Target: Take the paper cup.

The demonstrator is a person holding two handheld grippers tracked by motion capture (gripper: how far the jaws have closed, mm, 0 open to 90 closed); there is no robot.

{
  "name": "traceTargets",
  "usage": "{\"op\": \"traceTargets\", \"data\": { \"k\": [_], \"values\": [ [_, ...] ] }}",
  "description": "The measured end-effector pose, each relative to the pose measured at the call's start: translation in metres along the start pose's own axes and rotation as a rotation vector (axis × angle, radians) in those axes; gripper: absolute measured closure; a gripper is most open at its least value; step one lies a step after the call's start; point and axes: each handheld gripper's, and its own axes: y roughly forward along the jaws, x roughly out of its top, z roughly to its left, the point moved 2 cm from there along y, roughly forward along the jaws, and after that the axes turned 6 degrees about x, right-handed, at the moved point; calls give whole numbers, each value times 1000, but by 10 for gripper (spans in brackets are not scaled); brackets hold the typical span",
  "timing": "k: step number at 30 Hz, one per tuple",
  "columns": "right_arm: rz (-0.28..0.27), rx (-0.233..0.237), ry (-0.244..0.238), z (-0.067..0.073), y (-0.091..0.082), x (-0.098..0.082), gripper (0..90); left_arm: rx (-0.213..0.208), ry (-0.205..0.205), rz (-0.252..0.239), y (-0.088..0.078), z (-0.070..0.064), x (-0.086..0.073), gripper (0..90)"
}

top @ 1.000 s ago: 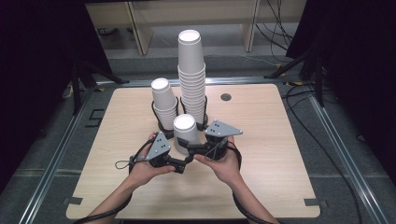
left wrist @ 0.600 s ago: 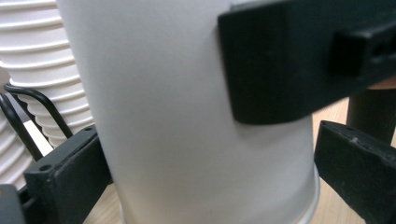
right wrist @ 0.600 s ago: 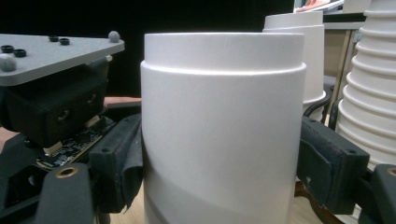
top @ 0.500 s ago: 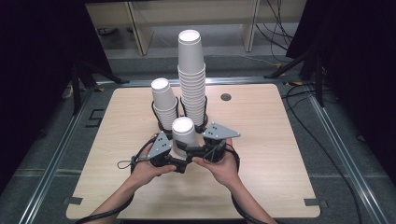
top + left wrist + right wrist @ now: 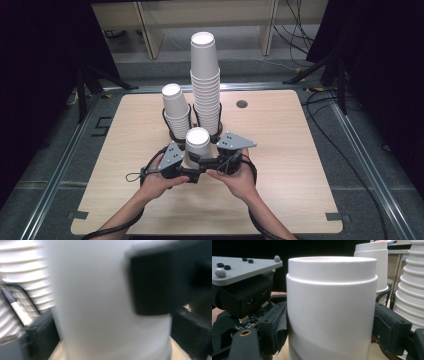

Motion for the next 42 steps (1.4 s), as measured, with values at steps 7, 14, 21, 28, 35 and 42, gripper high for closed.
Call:
{"op": "traceTargets", "data": {
  "k": [7,14,21,28,35,42],
  "values": [
    [-4,-5,16,-1,1,-1,196,-6,9,13,-1,2,0,115],
    [27,1,52,-1,1,-2,181,-6,14,15,0,2,-2,134],
    [12,24,62,-4,0,-2,150,18,16,36,-3,7,-1,143],
    [12,50,69,-6,-15,0,148,35,29,55,-10,15,0,146],
    [15,15,47,-12,-37,-6,149,48,67,99,-16,18,-1,150],
    [20,-55,75,-18,-59,-26,149,33,145,164,-20,21,-1,150]
  ]
}}
